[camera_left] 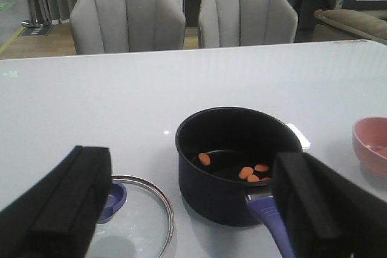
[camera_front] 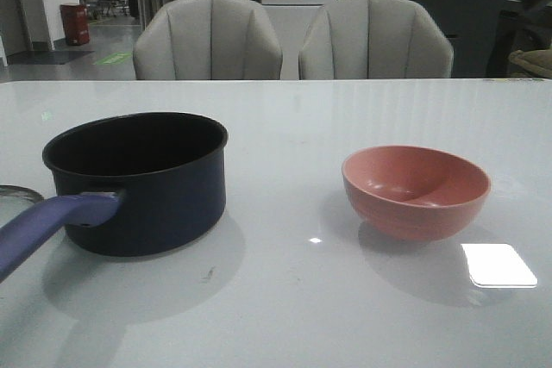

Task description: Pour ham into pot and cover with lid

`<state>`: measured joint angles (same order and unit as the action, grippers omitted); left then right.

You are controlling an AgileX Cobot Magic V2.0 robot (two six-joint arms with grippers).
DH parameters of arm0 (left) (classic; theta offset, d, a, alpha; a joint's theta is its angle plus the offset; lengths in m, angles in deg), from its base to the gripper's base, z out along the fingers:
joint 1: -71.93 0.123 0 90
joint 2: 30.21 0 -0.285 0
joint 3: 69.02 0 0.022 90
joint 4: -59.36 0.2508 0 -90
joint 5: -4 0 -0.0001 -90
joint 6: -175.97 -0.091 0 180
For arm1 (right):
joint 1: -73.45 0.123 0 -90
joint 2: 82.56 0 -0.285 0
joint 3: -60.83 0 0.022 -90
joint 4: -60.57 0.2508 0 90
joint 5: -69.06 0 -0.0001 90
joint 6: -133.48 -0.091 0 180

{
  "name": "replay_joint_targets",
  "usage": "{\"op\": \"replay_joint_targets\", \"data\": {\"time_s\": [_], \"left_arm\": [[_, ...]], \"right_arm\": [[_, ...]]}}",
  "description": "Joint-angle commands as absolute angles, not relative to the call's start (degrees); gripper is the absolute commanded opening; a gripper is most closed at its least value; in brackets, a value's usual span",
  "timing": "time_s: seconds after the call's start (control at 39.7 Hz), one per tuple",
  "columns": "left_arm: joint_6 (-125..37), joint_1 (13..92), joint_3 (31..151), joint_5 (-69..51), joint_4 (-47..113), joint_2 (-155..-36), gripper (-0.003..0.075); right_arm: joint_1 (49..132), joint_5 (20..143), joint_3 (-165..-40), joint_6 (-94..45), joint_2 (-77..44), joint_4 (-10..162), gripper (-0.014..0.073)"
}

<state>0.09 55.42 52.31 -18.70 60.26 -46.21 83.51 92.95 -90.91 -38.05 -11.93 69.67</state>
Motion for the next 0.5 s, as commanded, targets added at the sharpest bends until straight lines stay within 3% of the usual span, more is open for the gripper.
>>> {"op": "replay_joint_targets", "data": {"time_s": [0.0, 0.48], "left_arm": [[0.08, 55.05, 53.87, -13.77, 60.07, -46.89, 0.0583], [0.08, 55.05, 53.87, -13.77, 60.07, -46.89, 0.0583]], "right_arm": [[84.64, 84.37, -88.05, -37.30, -18.89, 69.18, 0.0463], [89.82, 63.83, -63.47, -37.35, -49.79, 67.65, 0.0463]]}}
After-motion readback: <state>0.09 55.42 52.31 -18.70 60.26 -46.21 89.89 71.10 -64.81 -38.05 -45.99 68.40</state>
